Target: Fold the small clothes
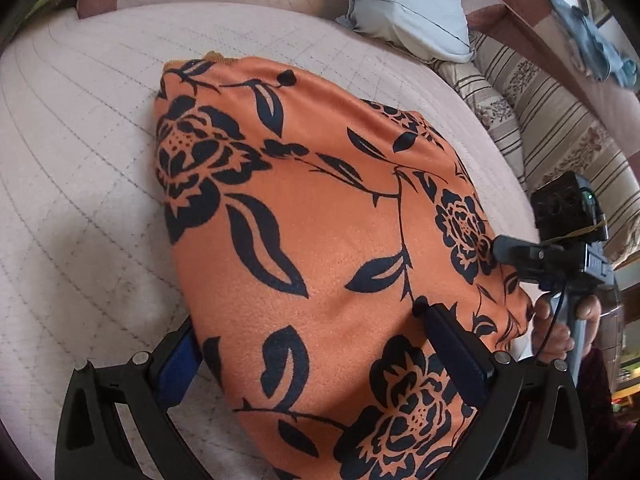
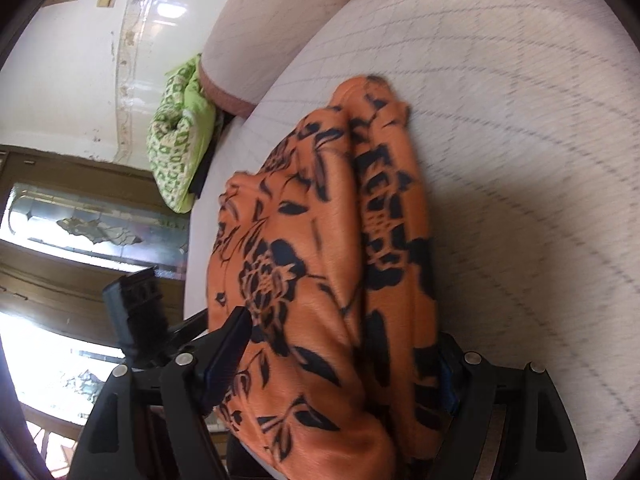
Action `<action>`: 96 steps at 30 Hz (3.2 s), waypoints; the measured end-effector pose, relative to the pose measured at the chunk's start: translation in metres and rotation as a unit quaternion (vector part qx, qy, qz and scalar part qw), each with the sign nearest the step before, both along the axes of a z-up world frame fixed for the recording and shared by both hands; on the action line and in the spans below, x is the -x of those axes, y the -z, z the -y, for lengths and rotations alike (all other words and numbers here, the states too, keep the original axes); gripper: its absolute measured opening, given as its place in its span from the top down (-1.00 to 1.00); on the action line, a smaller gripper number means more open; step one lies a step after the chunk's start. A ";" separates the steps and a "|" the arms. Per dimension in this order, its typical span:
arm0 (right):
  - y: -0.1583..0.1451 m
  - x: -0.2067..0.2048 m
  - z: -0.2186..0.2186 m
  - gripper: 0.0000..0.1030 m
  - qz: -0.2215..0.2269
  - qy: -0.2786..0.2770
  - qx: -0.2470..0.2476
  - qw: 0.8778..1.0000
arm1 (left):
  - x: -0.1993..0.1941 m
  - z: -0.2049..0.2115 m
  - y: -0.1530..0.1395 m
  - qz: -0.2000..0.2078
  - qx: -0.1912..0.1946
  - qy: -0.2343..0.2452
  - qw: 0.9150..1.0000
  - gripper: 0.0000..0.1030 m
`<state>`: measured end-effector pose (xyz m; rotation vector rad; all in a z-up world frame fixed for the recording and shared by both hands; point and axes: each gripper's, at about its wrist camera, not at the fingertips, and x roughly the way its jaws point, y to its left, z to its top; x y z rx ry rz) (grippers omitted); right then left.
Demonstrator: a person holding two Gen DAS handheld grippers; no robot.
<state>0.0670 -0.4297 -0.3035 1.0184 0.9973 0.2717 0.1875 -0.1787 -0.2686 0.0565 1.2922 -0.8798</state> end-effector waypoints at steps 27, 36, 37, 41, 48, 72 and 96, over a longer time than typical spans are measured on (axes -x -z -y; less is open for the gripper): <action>-0.034 -0.009 -0.048 0.15 0.049 -0.020 0.107 0.993 | 0.007 -0.023 -0.026 0.061 0.000 -0.069 0.996 -0.06; -0.057 -0.010 -0.075 0.16 0.086 -0.050 0.109 0.989 | 0.008 -0.055 -0.059 0.090 0.000 -0.102 0.991 -0.03; -0.058 -0.010 -0.077 0.16 0.090 -0.051 0.108 0.989 | 0.009 -0.058 -0.062 0.093 0.001 -0.104 0.990 -0.03; -0.068 -0.014 -0.091 0.16 0.103 -0.057 0.105 0.988 | 0.012 -0.072 -0.077 0.109 -0.009 -0.116 0.987 -0.03; -0.073 -0.027 -0.112 0.16 0.112 -0.063 0.102 0.986 | 0.006 -0.090 -0.082 0.113 -0.012 -0.148 0.982 -0.03; -0.047 -0.071 -0.138 0.16 0.081 -0.083 0.127 0.985 | -0.032 -0.115 -0.050 0.096 -0.046 -0.198 0.974 -0.03; -0.031 -0.088 -0.142 0.07 0.042 -0.083 0.120 0.988 | -0.039 -0.112 -0.037 0.094 -0.079 -0.201 0.972 -0.18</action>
